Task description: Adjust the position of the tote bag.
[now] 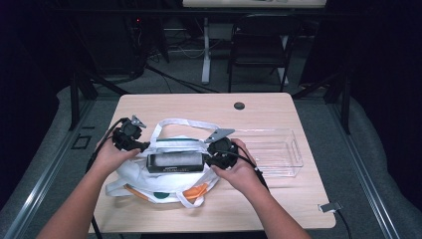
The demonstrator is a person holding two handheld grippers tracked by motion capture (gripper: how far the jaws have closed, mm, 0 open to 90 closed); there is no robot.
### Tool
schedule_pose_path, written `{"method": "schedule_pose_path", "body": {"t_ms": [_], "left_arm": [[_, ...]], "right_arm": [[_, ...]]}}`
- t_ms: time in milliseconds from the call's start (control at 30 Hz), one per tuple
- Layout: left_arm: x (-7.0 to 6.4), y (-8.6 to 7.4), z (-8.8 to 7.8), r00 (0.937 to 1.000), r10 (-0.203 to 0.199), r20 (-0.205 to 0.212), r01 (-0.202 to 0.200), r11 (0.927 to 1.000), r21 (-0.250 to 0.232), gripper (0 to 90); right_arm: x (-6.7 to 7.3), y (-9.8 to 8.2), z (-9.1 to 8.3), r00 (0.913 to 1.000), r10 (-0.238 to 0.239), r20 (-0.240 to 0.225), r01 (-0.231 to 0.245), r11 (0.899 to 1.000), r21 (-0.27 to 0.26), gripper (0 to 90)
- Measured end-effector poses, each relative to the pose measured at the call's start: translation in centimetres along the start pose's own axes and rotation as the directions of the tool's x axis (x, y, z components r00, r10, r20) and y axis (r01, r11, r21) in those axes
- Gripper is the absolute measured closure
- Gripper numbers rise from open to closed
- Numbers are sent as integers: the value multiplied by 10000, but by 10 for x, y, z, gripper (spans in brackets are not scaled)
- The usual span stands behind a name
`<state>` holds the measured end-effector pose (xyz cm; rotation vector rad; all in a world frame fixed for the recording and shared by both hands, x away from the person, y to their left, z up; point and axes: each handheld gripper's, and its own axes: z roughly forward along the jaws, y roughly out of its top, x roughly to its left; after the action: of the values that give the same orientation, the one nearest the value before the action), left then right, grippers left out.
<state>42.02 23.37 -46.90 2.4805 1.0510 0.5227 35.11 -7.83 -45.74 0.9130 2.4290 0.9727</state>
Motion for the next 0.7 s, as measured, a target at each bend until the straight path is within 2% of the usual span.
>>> {"method": "schedule_pose_path", "body": {"t_ms": [167,300,400,700], "left_arm": [[-3,1,-6,10000,-10,10,10,9999,-131,518],[-7,2,-11,9996,286,89,-285,9995,-132,509],[-9,4,-14,9992,395,108,-393,9991,-153,500],[-17,7,-19,9958,898,206,-894,9959,-156,467]], "right_arm": [[0,-7,-11,10000,23,-97,-24,10000,-94,588],[-2,-15,-16,9997,146,-192,-146,9999,-19,579],[-4,-18,-18,9999,58,-142,-56,9999,106,567],[-8,-21,-31,10000,-6,70,8,9995,-323,494]]}}
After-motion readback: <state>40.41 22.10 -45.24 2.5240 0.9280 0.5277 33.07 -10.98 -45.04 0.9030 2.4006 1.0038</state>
